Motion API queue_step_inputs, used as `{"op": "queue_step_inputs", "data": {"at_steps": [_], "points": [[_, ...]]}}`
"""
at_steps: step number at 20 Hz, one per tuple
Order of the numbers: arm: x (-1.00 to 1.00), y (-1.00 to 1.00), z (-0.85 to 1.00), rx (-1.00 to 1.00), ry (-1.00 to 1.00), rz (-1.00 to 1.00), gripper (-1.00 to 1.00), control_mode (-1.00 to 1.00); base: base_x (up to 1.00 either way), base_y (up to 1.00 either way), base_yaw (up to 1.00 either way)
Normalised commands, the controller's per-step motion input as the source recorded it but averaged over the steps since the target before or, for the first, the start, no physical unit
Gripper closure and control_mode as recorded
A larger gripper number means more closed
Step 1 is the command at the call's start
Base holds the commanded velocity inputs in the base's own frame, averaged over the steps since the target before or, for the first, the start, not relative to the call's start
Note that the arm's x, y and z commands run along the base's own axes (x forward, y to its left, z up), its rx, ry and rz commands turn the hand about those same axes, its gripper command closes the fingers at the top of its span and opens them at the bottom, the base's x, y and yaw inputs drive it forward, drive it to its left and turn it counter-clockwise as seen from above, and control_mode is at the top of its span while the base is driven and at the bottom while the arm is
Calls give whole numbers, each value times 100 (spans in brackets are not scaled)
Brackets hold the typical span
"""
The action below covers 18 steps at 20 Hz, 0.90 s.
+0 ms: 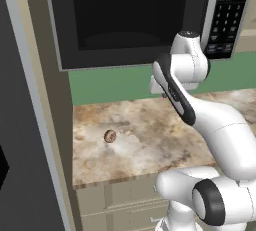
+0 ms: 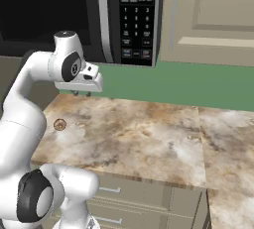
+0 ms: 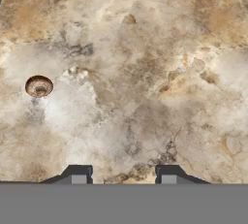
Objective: Place the mushroom in the correct fridge rack based on whether it is a fruit or vegetable. Finally, close the fridge door.
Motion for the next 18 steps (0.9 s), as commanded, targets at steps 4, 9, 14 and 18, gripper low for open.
{"op": "queue_step_inputs", "data": {"at_steps": [4, 9, 14, 18], "points": [[-35, 17, -4, -2, 2, 1, -100, -100, 0, 0, 0], [0, 100, -52, -10, 21, -1, -100, -100, 0, 0, 0], [2, 81, -62, 0, 12, 0, -100, -100, 0, 0, 0], [0, 65, -47, 0, 8, 0, -100, -100, 0, 0, 0]]}}
